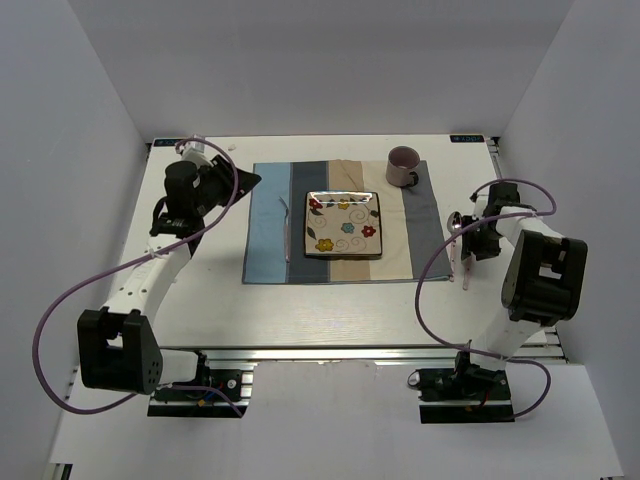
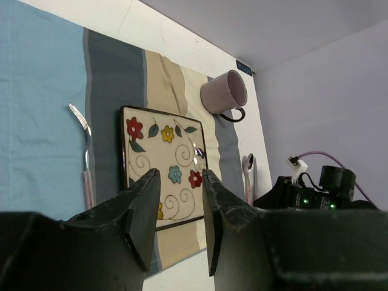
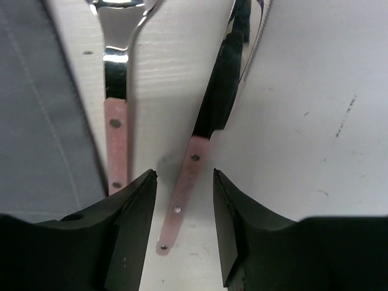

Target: Set the dinner table for one person

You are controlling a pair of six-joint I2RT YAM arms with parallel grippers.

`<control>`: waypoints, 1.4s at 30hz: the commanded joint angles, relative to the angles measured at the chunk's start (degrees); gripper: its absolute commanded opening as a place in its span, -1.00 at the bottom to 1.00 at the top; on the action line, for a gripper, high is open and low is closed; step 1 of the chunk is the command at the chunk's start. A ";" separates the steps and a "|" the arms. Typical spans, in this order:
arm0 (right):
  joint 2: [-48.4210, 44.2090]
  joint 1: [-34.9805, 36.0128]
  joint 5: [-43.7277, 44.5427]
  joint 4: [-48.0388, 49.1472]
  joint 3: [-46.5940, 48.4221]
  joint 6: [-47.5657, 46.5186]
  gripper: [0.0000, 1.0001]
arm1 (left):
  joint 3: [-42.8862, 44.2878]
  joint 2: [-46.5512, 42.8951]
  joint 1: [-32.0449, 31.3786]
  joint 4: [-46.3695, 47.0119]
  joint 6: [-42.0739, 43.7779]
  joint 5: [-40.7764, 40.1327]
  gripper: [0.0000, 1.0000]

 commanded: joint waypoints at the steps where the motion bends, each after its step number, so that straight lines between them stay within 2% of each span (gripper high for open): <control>1: 2.38 -0.07 2.01 2.75 2.24 1.12 -0.04 | 2.33 -0.71 -0.37 -2.11 1.87 -0.23 -0.12; 6: 5.29 -0.07 2.09 2.93 3.48 0.86 -0.16 | 2.24 -0.45 -0.46 -2.02 1.87 -0.32 -0.12; 10: 6.35 -0.68 1.48 2.23 3.22 1.47 -0.42 | 2.85 -0.54 -0.46 -2.19 2.39 -0.41 -0.12; 11: 6.44 -1.29 1.48 2.14 2.95 1.91 -0.57 | 2.85 -0.54 -0.46 -2.19 2.48 -0.49 -0.12; 13: 6.44 -1.83 0.52 1.96 2.42 2.26 -0.70 | 2.85 -0.62 -0.46 -2.19 2.48 -0.67 -0.12; 14: 6.27 -2.26 -0.01 1.96 2.25 2.35 -0.83 | 2.85 -0.63 -0.46 -2.19 2.57 -0.58 -0.12; 17: 5.04 -3.67 0.60 2.14 2.86 2.70 -1.00 | 2.94 -0.36 -0.37 -2.19 2.66 -0.67 -0.12; 21: 1.53 -4.11 -0.10 2.84 7.25 3.23 -1.00 | 3.55 0.25 -0.46 -2.11 2.92 0.21 -0.11; 24: -2.42 -3.06 -5.28 3.89 9.80 4.28 -1.00 | 3.82 0.69 -0.46 -1.67 2.92 0.47 -0.11; 27: -5.93 1.41 -9.32 3.19 9.90 5.86 -1.00 | 3.91 1.39 -0.46 -0.62 2.31 1.00 -0.12; 31: -9.20 9.23 -11.53 4.07 7.61 12.69 -1.00 | 4.52 1.92 -0.46 -0.70 1.95 1.09 -0.12; 37: -6.75 19.08 -11.79 8.28 7.34 19.05 -1.00 | 5.23 1.22 -0.46 -3.85 3.10 0.91 -0.12; 42: 0.53 20.50 -11.01 8.90 10.58 20.19 -1.00 | 5.40 0.25 -0.46 -4.83 3.27 0.56 -0.12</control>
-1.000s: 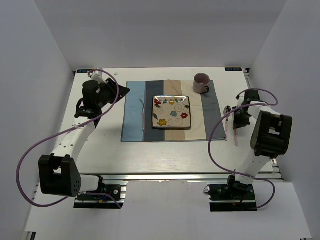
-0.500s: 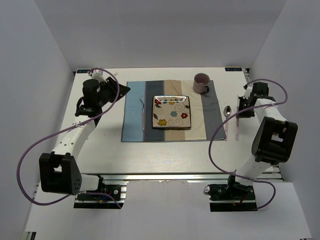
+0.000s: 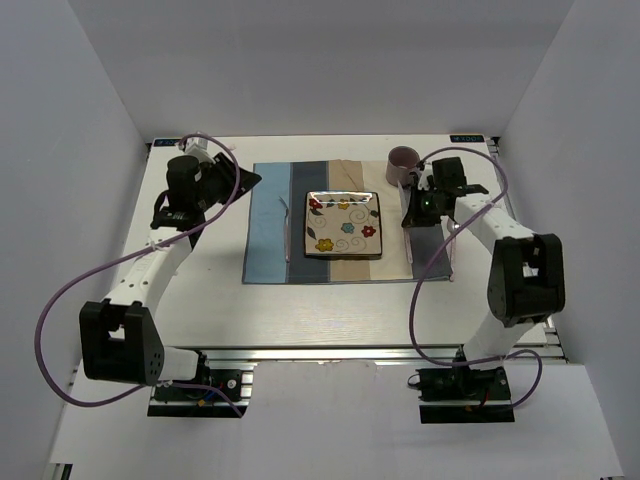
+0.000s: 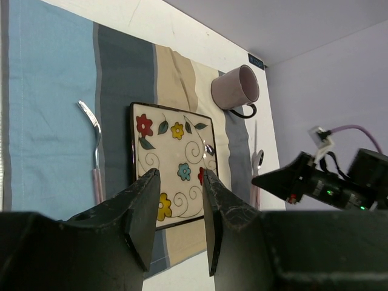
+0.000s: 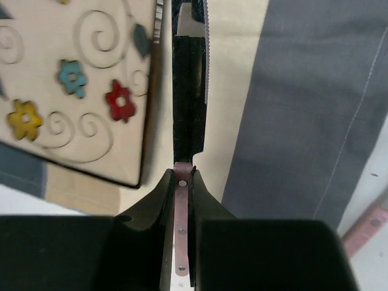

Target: Set the dinner table for one person

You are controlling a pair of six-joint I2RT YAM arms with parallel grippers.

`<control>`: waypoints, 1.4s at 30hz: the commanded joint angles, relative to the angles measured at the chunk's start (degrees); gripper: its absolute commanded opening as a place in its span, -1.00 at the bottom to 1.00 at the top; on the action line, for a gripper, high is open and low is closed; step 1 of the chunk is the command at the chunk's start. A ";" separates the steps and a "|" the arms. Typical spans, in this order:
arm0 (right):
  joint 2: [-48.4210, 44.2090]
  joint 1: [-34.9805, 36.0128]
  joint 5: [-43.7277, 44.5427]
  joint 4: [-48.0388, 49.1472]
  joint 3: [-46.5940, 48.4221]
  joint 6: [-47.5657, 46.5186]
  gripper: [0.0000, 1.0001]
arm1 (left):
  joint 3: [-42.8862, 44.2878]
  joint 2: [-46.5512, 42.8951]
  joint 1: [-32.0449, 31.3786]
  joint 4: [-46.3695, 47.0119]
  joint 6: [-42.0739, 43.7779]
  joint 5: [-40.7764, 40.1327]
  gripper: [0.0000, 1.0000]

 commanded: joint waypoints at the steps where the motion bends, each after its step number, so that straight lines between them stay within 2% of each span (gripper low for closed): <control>1: 3.93 -0.16 1.65 1.91 3.93 2.07 -1.00 | 2.32 -2.70 -0.20 -1.88 1.17 0.30 -0.12; 8: 10.79 -0.16 4.21 1.56 8.06 1.63 -0.97 | 1.36 -5.42 -0.20 -3.46 1.44 -1.11 -0.11; 12: 12.55 -0.24 4.47 1.73 8.42 1.37 -0.37 | 0.57 -6.82 -0.20 -3.90 1.18 -1.99 -0.10; 16: 12.47 -0.68 3.77 0.33 8.42 -0.03 -0.22 | 0.21 -7.53 -0.20 -3.82 0.91 -2.43 -0.10; 20: 8.53 -1.56 3.77 -2.30 8.15 -3.19 -0.22 | -0.23 -7.97 -0.20 -3.38 0.56 -2.69 -0.10; 24: 3.16 -3.67 6.84 -4.85 5.00 -6.80 -0.33 | -0.58 -8.06 -0.20 -2.32 0.12 -3.22 -0.09; 30: -2.29 -10.34 12.03 -7.14 -1.15 -10.66 -0.37 | -2.42 -8.06 -0.20 -0.57 -0.93 -3.57 -0.09; 35: -1.43 -12.64 13.70 -6.44 -4.41 -11.29 -0.37 | -2.34 -7.27 -0.29 -0.48 -1.20 -2.96 -0.08; 42: 3.76 -13.51 14.58 -2.58 -3.54 -10.94 -0.38 | -0.14 -6.48 -0.20 -2.50 0.03 -3.22 -0.07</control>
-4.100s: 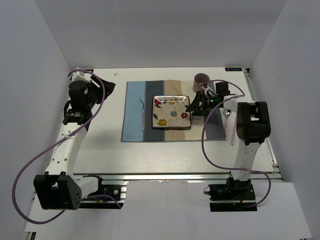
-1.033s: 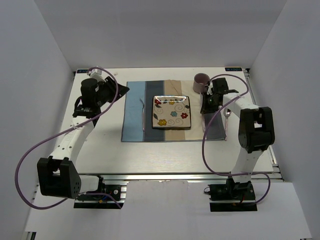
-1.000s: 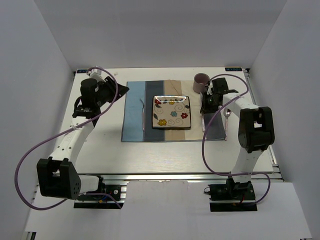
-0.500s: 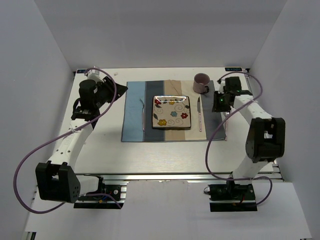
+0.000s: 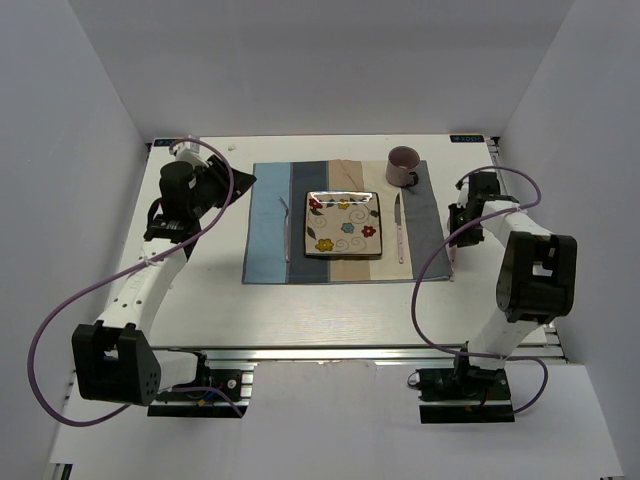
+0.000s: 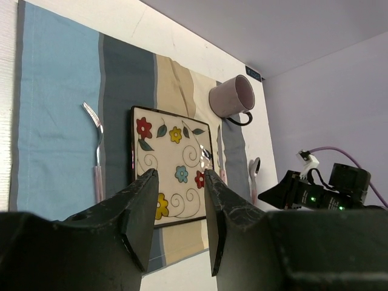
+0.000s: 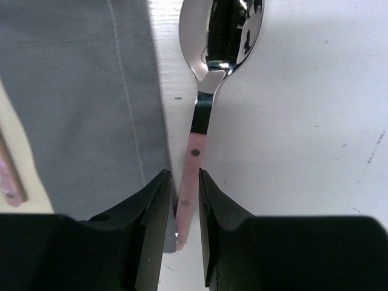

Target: Set the dinner table for one person

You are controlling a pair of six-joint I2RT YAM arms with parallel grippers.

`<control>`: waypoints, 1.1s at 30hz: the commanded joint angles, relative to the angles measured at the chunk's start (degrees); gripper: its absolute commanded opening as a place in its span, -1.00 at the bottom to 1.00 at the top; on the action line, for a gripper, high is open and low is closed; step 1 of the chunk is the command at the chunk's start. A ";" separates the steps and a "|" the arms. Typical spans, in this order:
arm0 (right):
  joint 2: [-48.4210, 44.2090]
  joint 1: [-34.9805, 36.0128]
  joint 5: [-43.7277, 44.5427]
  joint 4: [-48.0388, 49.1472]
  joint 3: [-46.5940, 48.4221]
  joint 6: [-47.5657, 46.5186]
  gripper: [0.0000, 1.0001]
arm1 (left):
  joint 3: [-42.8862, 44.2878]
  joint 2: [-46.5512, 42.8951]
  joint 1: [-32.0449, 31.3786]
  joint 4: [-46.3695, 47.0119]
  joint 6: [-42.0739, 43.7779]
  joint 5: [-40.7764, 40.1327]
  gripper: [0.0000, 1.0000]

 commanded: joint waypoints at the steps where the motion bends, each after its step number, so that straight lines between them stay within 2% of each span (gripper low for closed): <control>1: 2.67 -0.64 1.25 2.28 1.14 -0.88 -0.38 | 1.94 -0.51 -0.24 -0.46 0.97 -0.42 -0.07; 8: 5.58 -1.70 1.51 2.80 0.35 -1.32 -0.41 | 1.59 -1.21 -0.24 -0.64 0.62 -0.95 -0.06; 11: 6.11 -2.05 1.25 2.98 0.00 -1.50 -0.62 | 1.41 -1.39 -0.24 -0.82 0.45 -1.12 -0.06; 12: 6.11 -2.40 1.16 3.07 0.00 -1.41 -0.76 | 1.41 -1.48 -0.24 -0.90 0.45 -1.13 -0.06; 15: 5.32 -3.36 1.16 3.77 0.35 -1.41 -1.00 | 1.58 -1.74 -0.16 -1.25 0.45 -1.30 -0.06; 18: 2.34 -3.55 0.81 6.83 1.31 -2.64 -1.00 | 1.59 -1.92 -0.24 -1.52 0.53 -1.39 -0.05; 24: -3.47 -1.62 -9.37 6.85 2.46 -2.73 -1.00 | 1.41 -2.01 -0.16 -1.34 0.36 -1.30 -0.05; 27: -4.17 0.66 -16.83 4.66 2.11 1.04 -1.00 | 1.15 -2.01 -0.24 -0.99 0.10 -1.13 -0.05; 33: -1.37 4.01 -21.34 4.48 0.88 10.17 -1.00 | 0.44 -2.36 -0.24 -0.38 -0.52 -1.04 -0.03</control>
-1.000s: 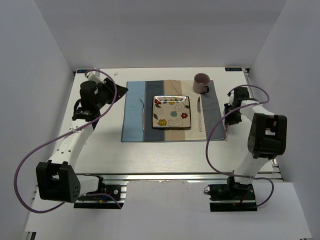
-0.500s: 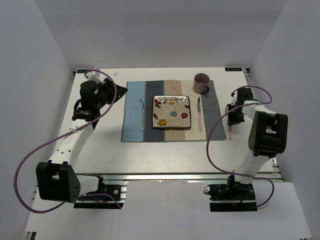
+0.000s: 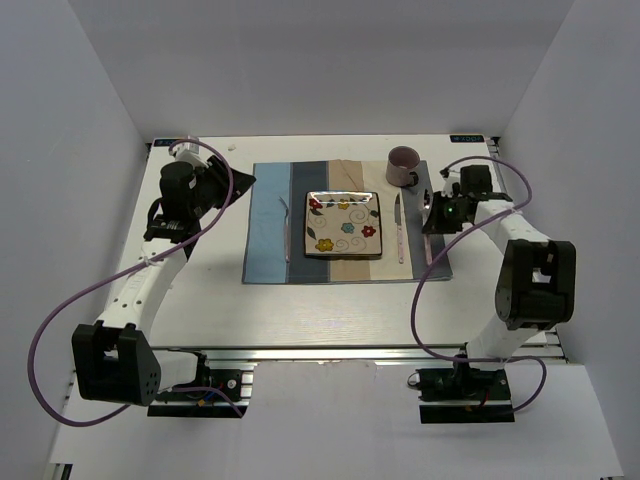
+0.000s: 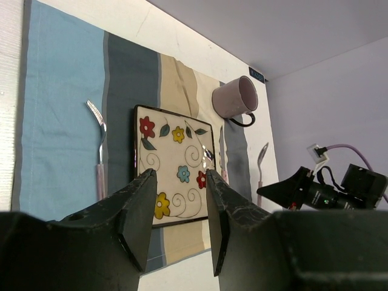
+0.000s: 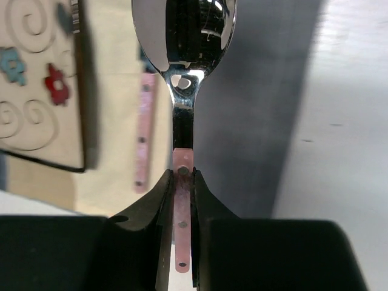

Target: Set the dinner table for one person

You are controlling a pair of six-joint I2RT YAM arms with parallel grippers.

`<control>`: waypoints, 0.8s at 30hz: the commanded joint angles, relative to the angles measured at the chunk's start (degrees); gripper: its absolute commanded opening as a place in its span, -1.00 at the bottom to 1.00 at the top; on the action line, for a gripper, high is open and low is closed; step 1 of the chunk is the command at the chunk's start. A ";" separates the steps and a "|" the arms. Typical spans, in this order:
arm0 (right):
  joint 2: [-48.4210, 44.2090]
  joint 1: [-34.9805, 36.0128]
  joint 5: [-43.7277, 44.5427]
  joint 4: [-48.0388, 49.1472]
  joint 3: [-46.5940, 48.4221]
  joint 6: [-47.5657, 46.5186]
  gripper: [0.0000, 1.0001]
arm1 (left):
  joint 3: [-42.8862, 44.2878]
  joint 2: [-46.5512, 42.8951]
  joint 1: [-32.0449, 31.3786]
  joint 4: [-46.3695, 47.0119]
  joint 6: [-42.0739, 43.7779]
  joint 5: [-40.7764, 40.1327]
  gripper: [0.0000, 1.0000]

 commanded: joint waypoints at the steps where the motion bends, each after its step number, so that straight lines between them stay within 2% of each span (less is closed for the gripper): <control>1: 2.54 2.00 -5.56 0.26 0.96 6.21 -1.00 | 0.59 -2.44 -0.16 0.30 -0.15 -0.25 -0.03; 11: 11.61 5.87 -2.58 2.10 9.31 5.87 -0.97 | 0.42 -3.50 -0.24 -0.31 -0.24 -1.04 0.01; 14: 13.36 6.05 -2.05 2.63 10.28 5.43 -0.69 | 0.42 -3.76 -0.24 -0.67 -0.24 -1.65 0.02; 15: 14.06 6.05 -1.79 2.72 10.55 5.25 -0.39 | 0.42 -3.94 -0.24 -0.75 -0.24 -1.74 0.02; 18: 14.16 5.96 -1.17 2.19 10.81 4.20 -0.01 | 0.51 -4.11 -0.24 -1.19 -0.15 -2.01 0.02; 20: 13.20 5.88 -0.99 1.32 11.07 2.62 0.10 | 0.60 -4.38 -0.24 -1.54 -0.06 -2.27 0.03; 24: 7.85 5.88 -0.12 2.28 10.64 -1.24 0.18 | 0.86 -4.64 -0.24 -1.63 -0.06 -2.45 0.06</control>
